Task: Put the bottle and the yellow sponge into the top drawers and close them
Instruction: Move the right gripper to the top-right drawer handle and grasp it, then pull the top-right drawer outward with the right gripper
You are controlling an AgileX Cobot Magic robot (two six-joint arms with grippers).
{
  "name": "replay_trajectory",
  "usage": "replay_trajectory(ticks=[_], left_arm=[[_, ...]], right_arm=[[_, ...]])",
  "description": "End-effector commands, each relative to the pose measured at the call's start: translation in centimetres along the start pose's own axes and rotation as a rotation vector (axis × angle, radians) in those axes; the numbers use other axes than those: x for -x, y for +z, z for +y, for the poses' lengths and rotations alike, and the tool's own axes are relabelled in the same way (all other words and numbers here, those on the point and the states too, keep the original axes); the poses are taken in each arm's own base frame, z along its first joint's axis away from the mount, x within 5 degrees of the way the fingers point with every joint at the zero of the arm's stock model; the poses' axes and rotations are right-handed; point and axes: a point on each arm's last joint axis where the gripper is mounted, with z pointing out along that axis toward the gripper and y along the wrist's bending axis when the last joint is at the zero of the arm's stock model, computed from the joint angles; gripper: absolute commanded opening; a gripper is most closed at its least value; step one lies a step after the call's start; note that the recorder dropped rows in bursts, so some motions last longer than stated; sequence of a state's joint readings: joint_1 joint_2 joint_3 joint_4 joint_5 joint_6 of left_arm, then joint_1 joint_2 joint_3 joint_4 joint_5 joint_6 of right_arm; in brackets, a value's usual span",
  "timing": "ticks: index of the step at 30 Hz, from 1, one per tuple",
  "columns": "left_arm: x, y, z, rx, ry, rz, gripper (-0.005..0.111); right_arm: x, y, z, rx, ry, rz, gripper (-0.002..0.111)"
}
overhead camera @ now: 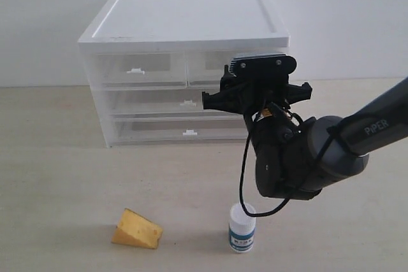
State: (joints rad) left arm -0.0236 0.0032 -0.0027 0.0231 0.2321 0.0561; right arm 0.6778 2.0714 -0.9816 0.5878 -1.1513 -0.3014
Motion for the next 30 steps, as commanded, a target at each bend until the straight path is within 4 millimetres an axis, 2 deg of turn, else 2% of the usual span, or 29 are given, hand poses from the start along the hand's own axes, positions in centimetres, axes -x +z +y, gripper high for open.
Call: replay_trajectory(ticks=[1, 3, 5, 7, 10, 19, 30], left_arm=[[0.0, 0.0, 0.0, 0.003, -0.004, -0.007, 0.004], [0.0, 0.0, 0.0, 0.003, -0.004, -0.007, 0.004], [0.0, 0.0, 0.0, 0.003, -0.004, -0.007, 0.004], [0.0, 0.0, 0.0, 0.003, -0.004, -0.007, 0.004], [0.0, 0.0, 0.0, 0.003, -0.004, -0.007, 0.004], [0.0, 0.0, 0.0, 0.003, -0.004, -0.007, 0.004], [0.0, 0.0, 0.0, 0.003, -0.004, -0.007, 0.004]], right_arm=[[0.2, 0.4, -0.1, 0.007, 0.006, 0.001, 0.051], [0.3, 0.4, 0.0, 0.014, 0.002, -0.001, 0.051], [0.2, 0.4, 0.0, 0.015, 0.002, 0.003, 0.044], [0.1, 0.4, 0.0, 0.020, 0.002, 0.018, 0.029], [-0.2, 0.4, 0.1, 0.028, 0.002, 0.047, -0.001], [-0.6, 0.1, 0.5, 0.039, -0.005, 0.087, 0.000], [-0.8, -1.7, 2.7, -0.006, -0.051, 0.128, 0.000]])
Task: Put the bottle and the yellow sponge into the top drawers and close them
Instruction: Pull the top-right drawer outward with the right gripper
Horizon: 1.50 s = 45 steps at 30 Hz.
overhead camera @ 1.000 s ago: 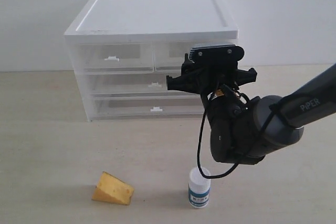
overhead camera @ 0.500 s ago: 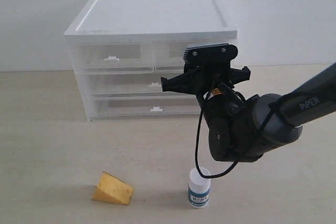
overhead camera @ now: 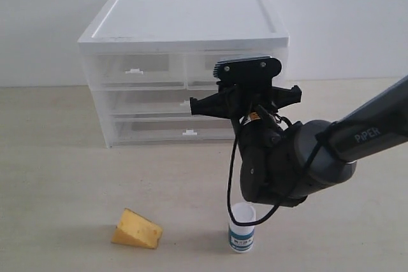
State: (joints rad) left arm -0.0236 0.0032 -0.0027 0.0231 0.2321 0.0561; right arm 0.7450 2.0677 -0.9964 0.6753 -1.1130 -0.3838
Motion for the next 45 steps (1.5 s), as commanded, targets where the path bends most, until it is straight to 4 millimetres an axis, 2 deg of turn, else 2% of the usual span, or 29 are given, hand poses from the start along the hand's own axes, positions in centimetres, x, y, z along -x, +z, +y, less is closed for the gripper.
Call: replay_trajectory(ticks=[1, 13, 24, 31, 36, 45], left_arm=[[0.0, 0.0, 0.0, 0.003, -0.004, -0.007, 0.004], [0.0, 0.0, 0.0, 0.003, -0.004, -0.007, 0.004], [0.0, 0.0, 0.0, 0.003, -0.004, -0.007, 0.004], [0.0, 0.0, 0.0, 0.003, -0.004, -0.007, 0.004], [0.0, 0.0, 0.0, 0.003, -0.004, -0.007, 0.004], [0.0, 0.0, 0.0, 0.003, -0.004, -0.007, 0.004]], right_arm=[[-0.8, -1.0, 0.9, -0.019, -0.016, 0.086, 0.000], [-0.7, -2.3, 1.7, -0.086, -0.032, 0.124, 0.000], [0.7, -5.1, -0.6, -0.075, 0.037, 0.113, 0.000], [-0.3, -6.1, -0.9, -0.038, 0.052, 0.182, 0.000], [-0.7, -6.3, -0.7, -0.002, 0.038, 0.212, 0.000], [-0.5, -7.8, 1.3, 0.026, -0.008, 0.196, 0.000]])
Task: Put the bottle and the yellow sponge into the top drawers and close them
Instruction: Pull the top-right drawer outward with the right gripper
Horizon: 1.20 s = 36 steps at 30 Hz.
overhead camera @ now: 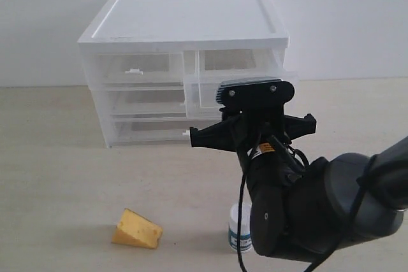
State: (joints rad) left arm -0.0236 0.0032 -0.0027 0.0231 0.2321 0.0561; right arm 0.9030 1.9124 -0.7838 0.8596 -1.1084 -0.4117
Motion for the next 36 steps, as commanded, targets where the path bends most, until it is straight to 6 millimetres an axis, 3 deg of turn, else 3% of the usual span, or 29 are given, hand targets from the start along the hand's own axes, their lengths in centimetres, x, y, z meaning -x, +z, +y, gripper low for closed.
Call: replay_trajectory(ticks=[1, 14, 21, 29, 33, 34, 36], left_arm=[[0.0, 0.0, 0.0, 0.003, -0.004, -0.007, 0.004], [0.0, 0.0, 0.0, 0.003, -0.004, -0.007, 0.004], [0.0, 0.0, 0.0, 0.003, -0.004, -0.007, 0.004], [0.0, 0.0, 0.0, 0.003, -0.004, -0.007, 0.004], [0.0, 0.0, 0.0, 0.003, -0.004, -0.007, 0.004], [0.0, 0.0, 0.0, 0.003, -0.004, -0.007, 0.004], [0.0, 0.0, 0.0, 0.003, -0.004, -0.007, 0.004]], right_arm=[[-1.2, -0.9, 0.6, 0.013, -0.022, 0.089, 0.000], [-1.6, -2.7, 1.8, 0.012, -0.050, 0.098, 0.000], [-1.3, -4.3, 1.1, 0.019, -0.039, 0.071, 0.000], [-1.4, -4.8, 0.8, 0.036, -0.022, 0.115, 0.001], [-1.5, -4.8, 0.8, 0.040, -0.022, 0.125, 0.015], [-1.5, -4.8, 0.8, 0.044, -0.022, 0.134, 0.030], [-1.7, -4.8, 0.9, 0.048, -0.021, 0.146, 0.044]])
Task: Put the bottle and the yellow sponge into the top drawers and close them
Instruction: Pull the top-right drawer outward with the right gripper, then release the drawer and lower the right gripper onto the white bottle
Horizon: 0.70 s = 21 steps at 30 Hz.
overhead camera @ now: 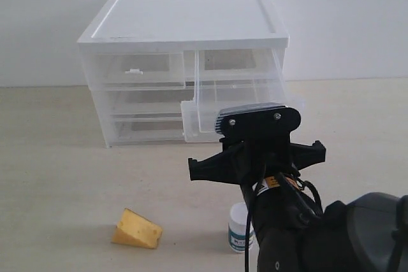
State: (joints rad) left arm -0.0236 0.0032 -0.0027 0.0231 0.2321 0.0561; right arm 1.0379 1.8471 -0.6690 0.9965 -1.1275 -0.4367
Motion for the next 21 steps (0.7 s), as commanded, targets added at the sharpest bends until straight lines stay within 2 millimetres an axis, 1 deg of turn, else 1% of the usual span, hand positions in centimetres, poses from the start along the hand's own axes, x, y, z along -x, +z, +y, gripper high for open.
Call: replay_trajectory(ticks=[1, 3, 5, 8, 10, 13, 14, 16, 19, 20, 21], left_arm=[[0.0, 0.0, 0.0, 0.003, -0.004, -0.007, 0.004], [0.0, 0.0, 0.0, 0.003, -0.004, -0.007, 0.004], [0.0, 0.0, 0.0, 0.003, -0.004, -0.007, 0.004], [0.0, 0.0, 0.0, 0.003, -0.004, -0.007, 0.004], [0.0, 0.0, 0.0, 0.003, -0.004, -0.007, 0.004], [0.0, 0.0, 0.0, 0.003, -0.004, -0.007, 0.004], [0.0, 0.0, 0.0, 0.003, -0.004, -0.007, 0.004], [0.0, 0.0, 0.0, 0.003, -0.004, -0.007, 0.004], [0.0, 0.0, 0.0, 0.003, -0.004, -0.007, 0.004], [0.0, 0.0, 0.0, 0.003, -0.004, -0.007, 0.004], [0.0, 0.0, 0.0, 0.003, -0.004, -0.007, 0.004]], right_arm=[[-0.9, -0.3, 0.3, 0.038, -0.003, 0.087, 0.047], [-0.9, -0.4, 0.3, 0.034, 0.000, 0.111, 0.052], [-0.6, -0.8, 0.3, 0.036, -0.011, 0.123, 0.054], [0.1, -2.6, 0.5, 0.067, -0.038, 0.104, 0.054], [0.4, -4.2, 0.2, 0.076, -0.054, 0.139, 0.054], [0.7, -5.8, -0.3, 0.090, -0.112, 0.163, 0.054], [0.9, -6.5, -0.3, 0.144, -0.144, 0.207, 0.050], [1.2, -7.0, -0.1, 0.220, -0.172, 0.261, 0.035], [1.8, -7.6, 0.1, 0.289, -0.189, 0.286, 0.013], [2.3, -7.9, 0.0, 0.316, -0.187, 0.288, 0.000], [2.6, -8.1, -0.1, 0.329, -0.183, 0.290, 0.000]])
